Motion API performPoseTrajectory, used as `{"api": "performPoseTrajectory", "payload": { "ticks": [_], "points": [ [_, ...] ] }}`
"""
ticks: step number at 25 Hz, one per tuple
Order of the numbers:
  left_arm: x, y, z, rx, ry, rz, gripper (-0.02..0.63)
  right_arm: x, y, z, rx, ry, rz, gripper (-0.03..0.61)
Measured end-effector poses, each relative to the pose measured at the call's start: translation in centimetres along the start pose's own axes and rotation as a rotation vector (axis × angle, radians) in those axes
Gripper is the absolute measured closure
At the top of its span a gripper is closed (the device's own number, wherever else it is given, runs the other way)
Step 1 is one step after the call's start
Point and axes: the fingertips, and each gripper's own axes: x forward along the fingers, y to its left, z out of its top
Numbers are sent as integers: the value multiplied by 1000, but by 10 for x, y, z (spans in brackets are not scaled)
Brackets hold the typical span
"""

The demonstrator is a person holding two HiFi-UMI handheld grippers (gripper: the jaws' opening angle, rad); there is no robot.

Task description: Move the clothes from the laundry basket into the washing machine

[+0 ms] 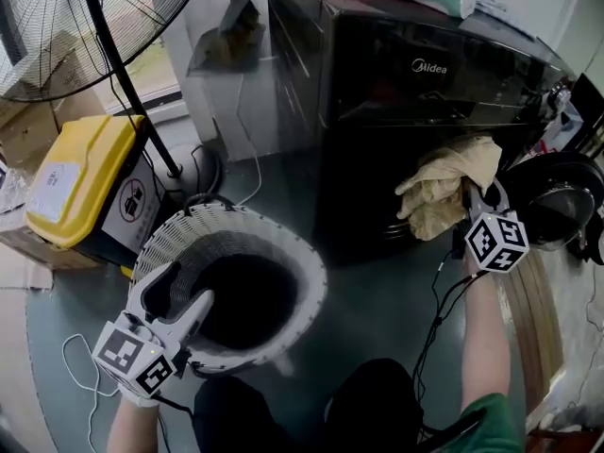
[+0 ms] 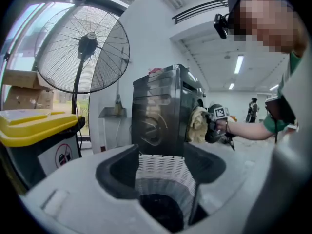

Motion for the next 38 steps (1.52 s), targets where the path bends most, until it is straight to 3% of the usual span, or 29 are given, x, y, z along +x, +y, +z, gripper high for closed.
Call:
{"api": "performPoseTrajectory", "payload": {
  "ticks": [8, 12, 16, 21, 24, 26, 28, 32, 35, 38],
  "points": [
    [3, -4, 1, 18, 24, 45, 325, 45, 20, -30, -55, 38, 75, 508],
    [6, -6, 3, 17, 30, 54, 325, 56, 31, -80, -80, 177, 108, 497],
    [10, -7, 0, 1, 37, 53, 325, 65, 39, -147, -122, 389, 162, 489],
    [19, -15, -7, -13, 59, 41, 325, 70, 57, -191, -144, 550, 313, 323],
    [25, -23, -9, -4, 75, 18, 325, 65, 64, -188, -194, 556, 381, 228],
    [30, -26, -9, -1, 76, 10, 325, 63, 59, -177, -207, 520, 377, 174],
    [35, -28, -10, -5, 74, 5, 325, 59, 46, -162, -175, 467, 339, 173],
    [42, -32, -13, -14, 73, -4, 325, 38, 12, -149, 7, 389, 234, 173],
    [44, -33, -15, -15, 76, -7, 325, 20, 0, -173, 88, 408, 183, 173],
    [45, -33, -16, -8, 80, -5, 325, 9, 11, -202, 81, 444, 198, 173]
  ]
}}
